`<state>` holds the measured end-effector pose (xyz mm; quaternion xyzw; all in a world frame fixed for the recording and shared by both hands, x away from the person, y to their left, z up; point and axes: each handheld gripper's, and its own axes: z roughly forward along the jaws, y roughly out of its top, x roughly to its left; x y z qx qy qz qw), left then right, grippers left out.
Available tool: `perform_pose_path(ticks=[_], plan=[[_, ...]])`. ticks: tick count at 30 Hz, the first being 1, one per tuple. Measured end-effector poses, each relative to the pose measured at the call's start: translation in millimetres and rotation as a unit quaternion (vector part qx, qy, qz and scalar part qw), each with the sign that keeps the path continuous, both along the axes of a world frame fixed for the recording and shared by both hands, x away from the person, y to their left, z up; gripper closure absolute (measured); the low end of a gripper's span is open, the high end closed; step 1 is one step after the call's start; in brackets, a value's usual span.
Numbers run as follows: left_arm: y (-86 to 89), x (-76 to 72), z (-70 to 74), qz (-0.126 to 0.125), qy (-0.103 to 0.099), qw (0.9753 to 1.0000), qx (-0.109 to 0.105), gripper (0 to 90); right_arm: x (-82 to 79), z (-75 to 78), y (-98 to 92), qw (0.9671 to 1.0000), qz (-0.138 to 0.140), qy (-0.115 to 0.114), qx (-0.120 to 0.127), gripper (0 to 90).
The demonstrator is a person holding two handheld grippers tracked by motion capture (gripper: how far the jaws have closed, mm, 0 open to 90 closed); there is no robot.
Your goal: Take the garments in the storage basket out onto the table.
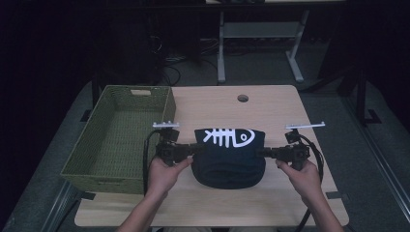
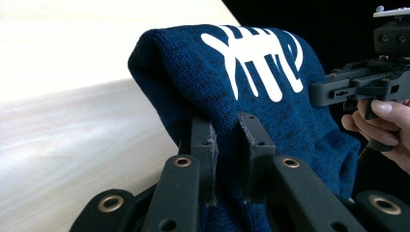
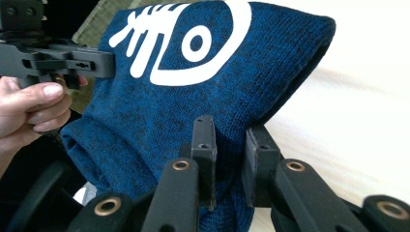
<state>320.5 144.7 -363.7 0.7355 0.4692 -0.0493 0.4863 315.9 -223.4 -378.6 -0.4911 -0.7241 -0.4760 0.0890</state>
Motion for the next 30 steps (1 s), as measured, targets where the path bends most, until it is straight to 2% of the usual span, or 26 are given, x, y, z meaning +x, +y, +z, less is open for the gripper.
perform_pose_path(ticks=[1,2,3,5,6,7,11,12,13,15,17,18,19,24,25,27,28,30], plan=[[8.6,1.7,8.4,0.003,0.000,1.0000,-0.005,79.0,1.7,4.5,3.4,1.0000,0.003,-0.001,0.003,77.1],[8.6,1.7,8.4,0.003,0.000,1.0000,-0.005,79.0,1.7,4.5,3.4,1.0000,0.003,-0.001,0.003,77.1],[17.2,3.0,16.3,0.008,-0.007,0.9999,-0.004,79.0,6.0,14.4,12.3,0.9999,0.008,-0.009,0.003,77.0],[21.7,3.9,19.4,0.009,-0.007,0.9999,-0.005,79.0,7.7,17.5,15.6,0.9999,0.010,-0.008,0.004,77.0],[31.4,6.1,24.7,0.014,-0.006,0.9999,-0.007,79.0,12.0,25.0,24.9,0.9998,0.013,-0.012,0.004,77.0],[31.4,6.1,24.7,0.014,-0.006,0.9999,-0.007,79.0,12.0,25.0,24.9,0.9998,0.013,-0.012,0.004,77.0],[56.4,10.5,37.7,0.025,-0.010,0.9996,-0.011,79.0,23.4,40.0,48.1,0.9994,0.027,-0.017,0.010,77.1],[56.4,10.5,37.7,0.025,-0.010,0.9996,-0.011,79.0,23.4,40.0,48.1,0.9994,0.027,-0.017,0.010,77.1],[65.9,11.1,43.1,0.029,-0.011,0.9995,-0.011,79.0,27.2,45.6,57.9,0.9992,0.032,-0.019,0.010,77.0],[70.7,11.4,45.5,0.031,-0.012,0.9994,-0.011,79.0,31.0,50.9,67.6,0.9990,0.038,-0.020,0.011,77.0],[81.5,12.0,50.5,0.036,-0.014,0.9992,-0.013,78.9,33.0,53.3,72.2,0.9989,0.041,-0.021,0.011,77.0],[89.7,12.4,54.2,0.041,-0.015,0.9990,-0.013,78.9,36.7,58.3,81.5,0.9986,0.046,-0.021,0.014,77.0],[89.7,12.4,54.2,0.041,-0.015,0.9990,-0.013,78.9,38.7,60.5,86.0,0.9984,0.050,-0.022,0.013,77.0],[116.8,12.4,66.5,0.053,-0.020,0.9983,-0.010,78.9,48.0,71.5,110.1,0.9976,0.064,-0.025,0.008,77.0],[116.8,12.4,66.5,0.053,-0.020,0.9983,-0.010,78.9,48.0,71.5,110.1,0.9976,0.064,-0.025,0.008,77.0],[128.7,12.3,70.5,0.059,-0.021,0.9980,-0.009,78.9,53.0,75.9,122.7,0.9970,0.072,-0.025,0.012,77.0],[128.7,12.3,70.5,0.059,-0.021,0.9980,-0.009,78.9,53.0,75.9,122.7,0.9970,0.072,-0.025,0.012,77.0],[135.7,12.7,72.1,0.063,-0.022,0.9977,-0.008,78.9,57.2,78.2,134.5,0.9965,0.078,-0.026,0.011,77.0]])
